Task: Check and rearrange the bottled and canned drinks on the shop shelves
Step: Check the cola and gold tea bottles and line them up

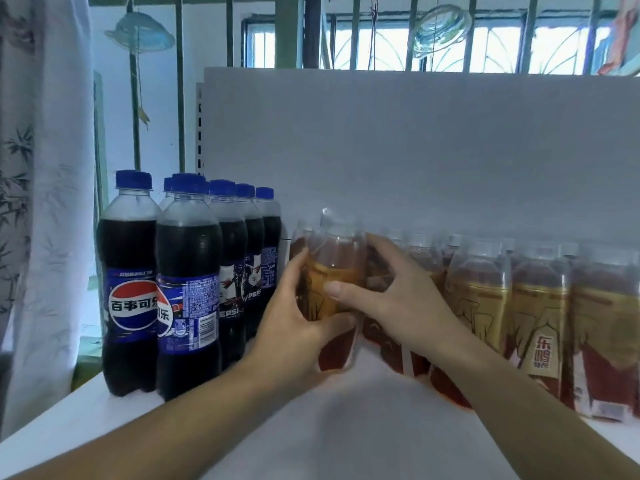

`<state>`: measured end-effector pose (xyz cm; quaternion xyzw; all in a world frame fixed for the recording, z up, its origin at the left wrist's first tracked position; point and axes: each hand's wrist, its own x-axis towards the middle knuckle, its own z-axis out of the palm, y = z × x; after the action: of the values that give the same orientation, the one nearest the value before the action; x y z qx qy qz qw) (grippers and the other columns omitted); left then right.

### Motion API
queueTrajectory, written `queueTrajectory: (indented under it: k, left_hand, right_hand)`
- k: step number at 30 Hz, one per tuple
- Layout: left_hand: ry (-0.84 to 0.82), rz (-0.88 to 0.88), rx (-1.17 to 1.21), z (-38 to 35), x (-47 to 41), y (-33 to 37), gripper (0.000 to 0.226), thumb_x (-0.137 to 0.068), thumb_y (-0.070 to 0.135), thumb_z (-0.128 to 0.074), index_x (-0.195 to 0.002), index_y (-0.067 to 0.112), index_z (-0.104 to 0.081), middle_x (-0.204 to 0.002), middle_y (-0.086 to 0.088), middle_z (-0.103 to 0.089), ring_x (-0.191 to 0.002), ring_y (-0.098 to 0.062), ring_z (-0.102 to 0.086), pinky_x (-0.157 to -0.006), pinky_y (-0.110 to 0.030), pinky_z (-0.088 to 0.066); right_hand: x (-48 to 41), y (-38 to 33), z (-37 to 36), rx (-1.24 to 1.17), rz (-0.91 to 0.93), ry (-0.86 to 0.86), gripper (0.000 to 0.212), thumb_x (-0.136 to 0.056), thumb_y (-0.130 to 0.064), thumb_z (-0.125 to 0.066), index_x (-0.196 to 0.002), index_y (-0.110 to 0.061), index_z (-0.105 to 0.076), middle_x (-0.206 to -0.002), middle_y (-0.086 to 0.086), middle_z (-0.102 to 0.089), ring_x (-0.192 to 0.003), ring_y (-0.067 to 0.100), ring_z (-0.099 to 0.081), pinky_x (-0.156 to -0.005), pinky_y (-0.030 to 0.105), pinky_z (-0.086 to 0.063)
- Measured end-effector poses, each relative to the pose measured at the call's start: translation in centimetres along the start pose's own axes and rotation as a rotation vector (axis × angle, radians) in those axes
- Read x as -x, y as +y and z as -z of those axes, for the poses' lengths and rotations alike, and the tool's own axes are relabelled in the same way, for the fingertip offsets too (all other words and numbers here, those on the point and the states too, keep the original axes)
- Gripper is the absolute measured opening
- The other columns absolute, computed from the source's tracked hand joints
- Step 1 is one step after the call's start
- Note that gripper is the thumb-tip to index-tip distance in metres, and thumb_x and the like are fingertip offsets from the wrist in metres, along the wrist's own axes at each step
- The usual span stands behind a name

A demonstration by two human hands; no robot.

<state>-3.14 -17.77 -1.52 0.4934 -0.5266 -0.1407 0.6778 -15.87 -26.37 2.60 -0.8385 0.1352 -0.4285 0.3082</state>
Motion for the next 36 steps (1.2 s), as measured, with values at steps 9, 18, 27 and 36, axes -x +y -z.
queueTrajectory:
  k: [9, 18, 27, 36]
  left_hand:
    - [0.234, 0.157, -0.084, 1.8, -2.1, -2.2, 0.082, -0.082, 0.008, -0.078, -0.146, 0.033, -0.033, -0.124, 0.002, -0.063, -0.119, -0.020, -0.060, -0.107, -0.052, -0.046]
    - [0.197, 0.189, -0.223, 1.9, -3.7, -3.0, 0.091, -0.089, 0.012, -0.072, -0.155, 0.036, -0.014, -0.144, -0.002, -0.048, -0.132, -0.023, -0.048, -0.112, -0.054, -0.040]
    - [0.208, 0.187, -0.262, 2.1, -4.1, -3.9, 0.098, -0.086, 0.015, -0.076, -0.156, 0.036, -0.011, -0.149, -0.002, -0.041, -0.135, -0.024, -0.044, -0.113, -0.055, -0.038]
    - [0.189, 0.112, -0.370, 2.0, -4.4, -4.9, 0.106, -0.088, 0.019, -0.074, -0.158, 0.035, 0.005, -0.160, -0.002, -0.024, -0.143, -0.025, -0.033, -0.117, -0.054, -0.031]
  right_hand:
    - [-0.1, 0.9, -0.3, 0.209, -0.015, 0.053, 0.052, -0.090, -0.035, -0.074, -0.139, -0.031, -0.056, -0.125, -0.016, -0.059, -0.107, -0.003, -0.058, -0.098, 0.025, -0.052]
    - [-0.2, 0.8, -0.6, 0.427, 0.040, 0.011, 0.045, -0.095, -0.037, -0.067, -0.138, -0.029, -0.058, -0.133, -0.013, -0.056, -0.117, 0.004, -0.051, -0.104, 0.030, -0.047]
    - [-7.4, -1.6, -1.0, 0.663, -0.030, -0.035, 0.049, -0.103, -0.016, -0.048, -0.151, -0.015, -0.041, -0.154, 0.008, -0.041, -0.137, 0.025, -0.045, -0.111, 0.037, -0.037]
    - [-11.0, -0.9, -2.7, 1.080, -0.177, -0.181, 0.043, -0.100, -0.024, -0.048, -0.141, -0.010, -0.047, -0.140, 0.014, -0.048, -0.130, 0.033, -0.045, -0.099, 0.041, -0.041]
